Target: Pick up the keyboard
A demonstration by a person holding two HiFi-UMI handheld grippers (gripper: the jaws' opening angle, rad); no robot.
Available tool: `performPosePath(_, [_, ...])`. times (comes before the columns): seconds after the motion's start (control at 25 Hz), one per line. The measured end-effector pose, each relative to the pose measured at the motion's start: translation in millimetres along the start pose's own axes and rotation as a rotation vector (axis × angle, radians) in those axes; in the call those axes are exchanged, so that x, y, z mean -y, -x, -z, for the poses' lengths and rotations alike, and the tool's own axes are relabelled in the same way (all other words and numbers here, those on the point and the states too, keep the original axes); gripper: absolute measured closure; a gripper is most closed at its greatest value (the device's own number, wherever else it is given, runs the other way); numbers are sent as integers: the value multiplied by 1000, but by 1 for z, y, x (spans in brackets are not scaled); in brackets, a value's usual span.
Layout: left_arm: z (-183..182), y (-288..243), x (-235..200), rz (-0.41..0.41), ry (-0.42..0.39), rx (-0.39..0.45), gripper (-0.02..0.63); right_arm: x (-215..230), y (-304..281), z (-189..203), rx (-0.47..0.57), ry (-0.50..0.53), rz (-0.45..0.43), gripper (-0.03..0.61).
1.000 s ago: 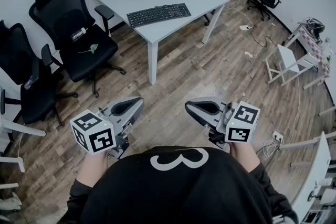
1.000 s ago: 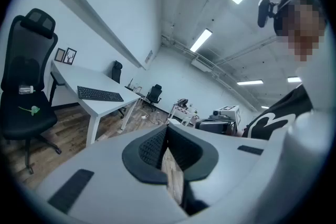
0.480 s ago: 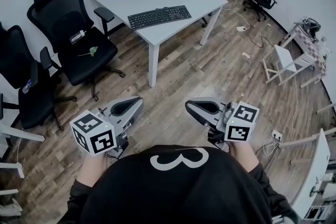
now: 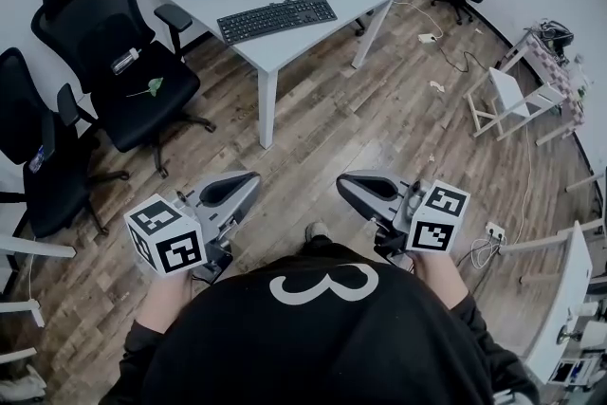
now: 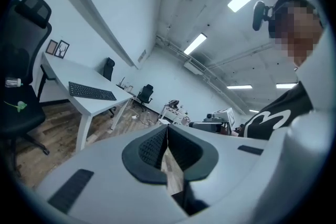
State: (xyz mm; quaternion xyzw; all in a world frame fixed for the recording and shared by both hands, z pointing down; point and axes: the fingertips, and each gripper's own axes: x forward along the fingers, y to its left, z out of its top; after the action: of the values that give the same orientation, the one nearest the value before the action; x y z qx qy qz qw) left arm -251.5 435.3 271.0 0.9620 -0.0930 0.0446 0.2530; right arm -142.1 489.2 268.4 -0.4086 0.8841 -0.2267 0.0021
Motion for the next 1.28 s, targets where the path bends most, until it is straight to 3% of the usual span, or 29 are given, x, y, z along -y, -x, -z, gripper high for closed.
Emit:
performPosePath(0.32, [-12,-45,-22,-52,0,-16,600,59,2,-5,-5,-54,-25,569])
performPosePath(0.72, [-37,-154,-79,-157,57,-48,600,193,9,-39,-36,-84,-61,569])
performPosePath(0.92, [-57,-212,-104,-205,68,-24,600,258,23,-65,-18,-101,-57,569])
performPosePath(1.28, [-77,-271,-105,-219,95,6,600,320,52,-92,8,-141,-94,569])
